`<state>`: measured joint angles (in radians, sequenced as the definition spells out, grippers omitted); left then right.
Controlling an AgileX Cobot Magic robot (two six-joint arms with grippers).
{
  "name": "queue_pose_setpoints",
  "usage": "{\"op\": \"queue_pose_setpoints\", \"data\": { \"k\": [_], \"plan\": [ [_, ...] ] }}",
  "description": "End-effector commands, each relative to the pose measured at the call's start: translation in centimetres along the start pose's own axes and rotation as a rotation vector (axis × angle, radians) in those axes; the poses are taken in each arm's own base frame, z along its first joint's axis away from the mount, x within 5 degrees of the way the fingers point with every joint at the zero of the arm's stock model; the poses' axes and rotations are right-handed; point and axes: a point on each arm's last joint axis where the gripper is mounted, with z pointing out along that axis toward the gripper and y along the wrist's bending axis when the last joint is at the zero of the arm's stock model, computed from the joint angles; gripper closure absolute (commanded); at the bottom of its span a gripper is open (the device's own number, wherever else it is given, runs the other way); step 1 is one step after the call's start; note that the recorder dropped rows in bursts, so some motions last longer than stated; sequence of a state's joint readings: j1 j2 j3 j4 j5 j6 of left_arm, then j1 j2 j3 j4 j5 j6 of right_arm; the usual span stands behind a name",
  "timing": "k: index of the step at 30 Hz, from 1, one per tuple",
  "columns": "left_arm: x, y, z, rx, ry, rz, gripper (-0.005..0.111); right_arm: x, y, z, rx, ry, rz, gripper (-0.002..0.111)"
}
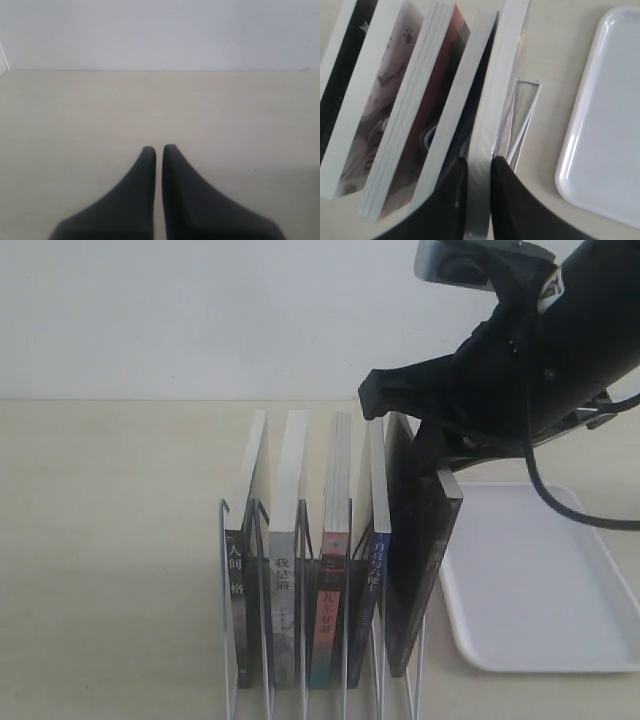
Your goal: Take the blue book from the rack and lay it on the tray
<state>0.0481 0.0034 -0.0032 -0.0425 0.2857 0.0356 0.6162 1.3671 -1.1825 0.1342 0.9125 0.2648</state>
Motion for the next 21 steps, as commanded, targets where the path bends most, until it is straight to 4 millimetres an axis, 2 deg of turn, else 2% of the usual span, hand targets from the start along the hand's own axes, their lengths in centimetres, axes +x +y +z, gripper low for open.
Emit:
{"op": "queue_pose_setpoints", "data": {
  "k": [1,9,11,13,14,16,21],
  "plan": [
    [0.00,0.01,0.00,-0.001,-0.010,-0.001,0.103,-0.51,0.39,-0.91,-0.023,-0.035,0.001,0.108],
    [0.02,0.01,0.00,-0.001,-0.008,-0.001,0.103,-0.36,0.35,-0.90,-0.018,-0.018,0.001,0.106],
    [0.01,0.01,0.00,-0.001,-0.009,-0.001,0.103,-0.36,0.35,-0.90,-0.018,-0.018,0.001,0.099],
    [0.01,0.01,0.00,-0.001,-0.009,-0.001,0.103,-0.34,0.35,-0.90,-0.018,-0.016,0.011,0.087],
    [0.01,0.01,0.00,-0.001,-0.009,-0.001,0.103,-0.32,0.34,-0.90,-0.017,-0.013,0.036,0.072],
    [0.01,0.01,0.00,-0.001,-0.009,-0.001,0.103,-0.32,0.34,-0.90,-0.017,-0.013,0.036,0.055],
    [0.01,0.01,0.00,-0.001,-0.009,-0.001,0.103,-0.37,0.35,-0.90,-0.019,-0.019,0.046,0.054]
  ]
}}
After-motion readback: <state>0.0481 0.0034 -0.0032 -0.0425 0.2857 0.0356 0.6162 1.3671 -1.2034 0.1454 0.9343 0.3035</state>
